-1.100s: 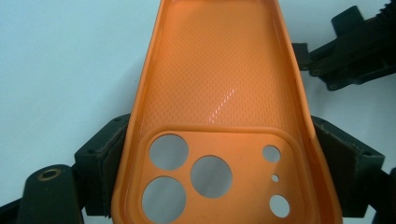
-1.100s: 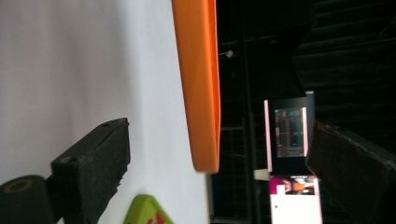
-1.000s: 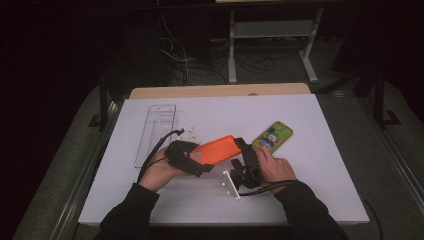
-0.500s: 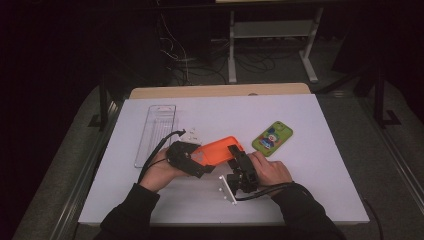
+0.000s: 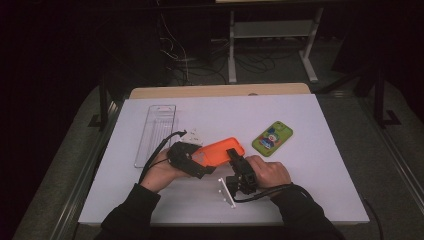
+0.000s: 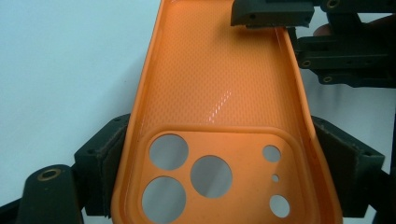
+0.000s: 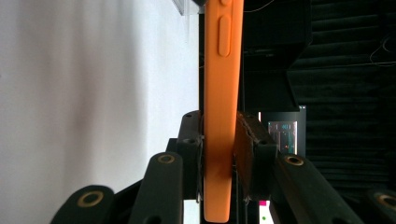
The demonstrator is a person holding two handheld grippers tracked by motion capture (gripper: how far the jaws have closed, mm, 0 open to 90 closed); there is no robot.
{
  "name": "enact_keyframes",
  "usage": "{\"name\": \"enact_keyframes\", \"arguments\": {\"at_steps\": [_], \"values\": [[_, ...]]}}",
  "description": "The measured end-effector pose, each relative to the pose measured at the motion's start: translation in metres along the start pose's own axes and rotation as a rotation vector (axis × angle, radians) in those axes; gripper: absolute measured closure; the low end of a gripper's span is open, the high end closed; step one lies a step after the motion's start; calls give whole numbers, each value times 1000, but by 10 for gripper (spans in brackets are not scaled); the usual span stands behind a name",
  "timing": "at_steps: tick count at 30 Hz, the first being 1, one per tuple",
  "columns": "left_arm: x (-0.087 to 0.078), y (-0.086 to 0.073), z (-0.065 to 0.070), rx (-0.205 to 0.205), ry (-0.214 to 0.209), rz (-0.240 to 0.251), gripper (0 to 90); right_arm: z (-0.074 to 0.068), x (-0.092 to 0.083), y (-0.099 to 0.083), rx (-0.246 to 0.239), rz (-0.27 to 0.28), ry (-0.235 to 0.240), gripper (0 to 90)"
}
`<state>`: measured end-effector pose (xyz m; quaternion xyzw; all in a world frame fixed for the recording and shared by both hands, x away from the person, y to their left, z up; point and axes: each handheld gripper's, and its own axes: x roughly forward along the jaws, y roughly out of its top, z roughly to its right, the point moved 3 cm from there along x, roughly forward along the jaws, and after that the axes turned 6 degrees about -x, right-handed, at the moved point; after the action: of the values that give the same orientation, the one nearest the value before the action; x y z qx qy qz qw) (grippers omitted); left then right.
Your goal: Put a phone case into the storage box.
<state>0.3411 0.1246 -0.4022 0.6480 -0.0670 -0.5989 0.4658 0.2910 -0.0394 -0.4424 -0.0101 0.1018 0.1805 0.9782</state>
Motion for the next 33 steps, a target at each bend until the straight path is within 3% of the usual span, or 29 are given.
{"name": "enact_keyframes", "arguments": {"at_steps": [5, 6, 7, 8, 11, 13, 14, 21, 24, 25, 33], "values": [[0, 0, 0, -8, -3, 1, 157, -1, 0, 1, -8, 3, 16, 770], [-1, 0, -1, 18, -1, -20, 157, -1, 0, 1, -8, 2, 20, 772], [0, 0, 0, -2, -4, -5, 156, -1, -1, 2, -8, 1, 24, 772], [-1, 0, -1, 16, -2, -21, 155, -1, -1, 2, -9, -1, 25, 774], [1, -1, 1, -4, -6, -4, 149, -2, -1, 2, -9, 0, 31, 778], [0, -2, -1, 10, -7, -12, 141, -2, -2, 2, -6, 3, 34, 779], [1, -2, 0, -7, -10, 6, 137, -2, -1, 2, -5, 6, 19, 780], [-2, -2, -2, -32, -10, 11, 82, 1, -1, -2, 5, -8, 14, 778], [-6, -4, -5, -18, -19, -13, 21, 2, -2, -6, 18, -20, 10, 778], [-5, -3, -5, -22, -19, 12, 17, 3, -2, -7, 5, -20, 16, 778], [-9, -6, -9, -10, -20, 5, 0, 6, -3, -20, 78, -51, 56, 778]]}}
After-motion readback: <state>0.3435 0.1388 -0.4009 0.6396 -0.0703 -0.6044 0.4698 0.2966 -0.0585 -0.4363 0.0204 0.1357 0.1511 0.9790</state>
